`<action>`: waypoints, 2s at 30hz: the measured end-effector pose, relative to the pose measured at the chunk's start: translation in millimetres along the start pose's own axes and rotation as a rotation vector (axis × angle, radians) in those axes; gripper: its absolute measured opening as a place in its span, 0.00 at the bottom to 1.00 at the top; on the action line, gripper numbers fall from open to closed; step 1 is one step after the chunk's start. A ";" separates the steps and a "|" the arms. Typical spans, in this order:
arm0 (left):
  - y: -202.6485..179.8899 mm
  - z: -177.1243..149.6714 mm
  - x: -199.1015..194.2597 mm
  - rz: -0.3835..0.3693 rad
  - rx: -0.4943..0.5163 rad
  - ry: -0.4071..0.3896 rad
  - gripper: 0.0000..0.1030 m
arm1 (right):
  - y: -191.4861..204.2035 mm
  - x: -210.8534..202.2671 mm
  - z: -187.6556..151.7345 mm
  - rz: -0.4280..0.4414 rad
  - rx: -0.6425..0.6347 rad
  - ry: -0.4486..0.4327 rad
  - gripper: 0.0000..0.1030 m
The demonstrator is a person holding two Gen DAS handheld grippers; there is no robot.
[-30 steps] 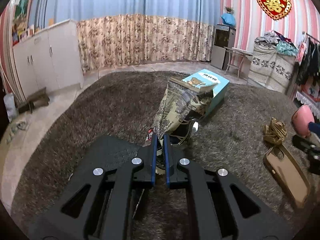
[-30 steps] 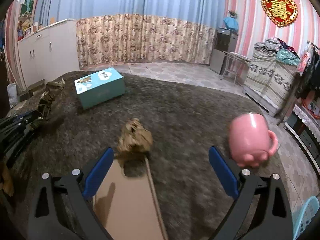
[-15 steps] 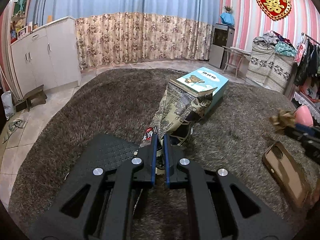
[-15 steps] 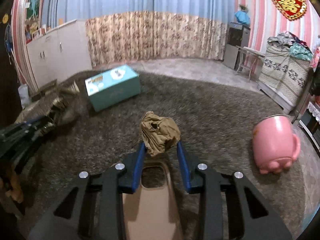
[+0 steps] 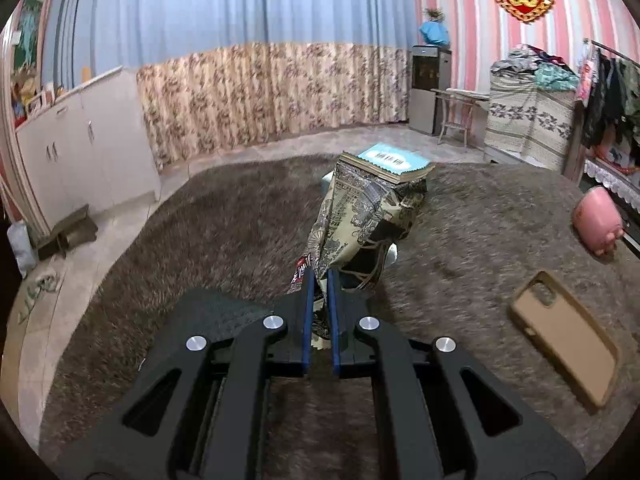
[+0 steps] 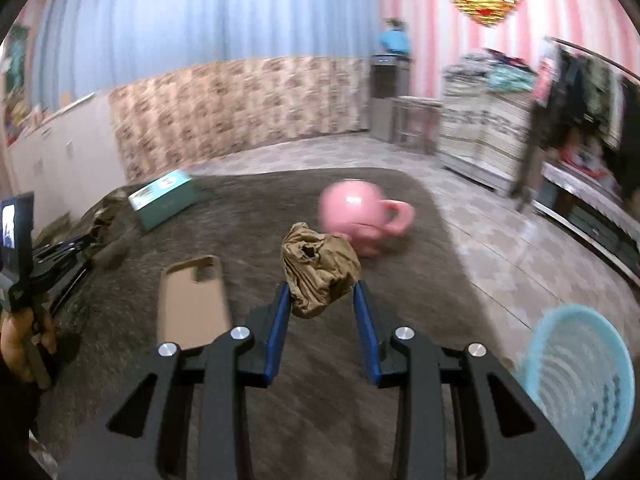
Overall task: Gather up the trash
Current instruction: 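Carry the wrapper bag and brown paper over the light-blue basket, then open both grippers to drop the wrapper and paper into the basket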
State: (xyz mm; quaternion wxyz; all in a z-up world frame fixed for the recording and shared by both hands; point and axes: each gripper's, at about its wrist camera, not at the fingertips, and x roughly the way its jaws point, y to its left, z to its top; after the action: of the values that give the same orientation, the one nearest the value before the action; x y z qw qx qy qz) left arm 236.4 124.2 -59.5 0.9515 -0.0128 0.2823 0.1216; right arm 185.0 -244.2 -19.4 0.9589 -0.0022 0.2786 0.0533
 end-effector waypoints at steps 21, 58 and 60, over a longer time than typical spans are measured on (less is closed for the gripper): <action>-227.2 4.7 -122.7 -0.461 0.160 -0.086 0.06 | -169.9 -77.4 -49.0 -0.394 0.233 -0.051 0.32; -463.2 -53.0 -166.3 -0.764 0.416 -0.068 0.63 | -270.2 -85.7 -90.9 -0.474 0.446 -0.023 0.32; -451.0 -44.9 -162.6 -0.732 0.384 -0.084 0.82 | -268.9 -84.8 -91.3 -0.471 0.442 -0.023 0.32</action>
State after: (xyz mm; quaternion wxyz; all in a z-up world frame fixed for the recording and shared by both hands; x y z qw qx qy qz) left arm 188.1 -353.9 -29.4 0.9277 0.0705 0.2376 -0.2792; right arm 92.9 -523.2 -58.0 0.9253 0.1425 0.2643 -0.2318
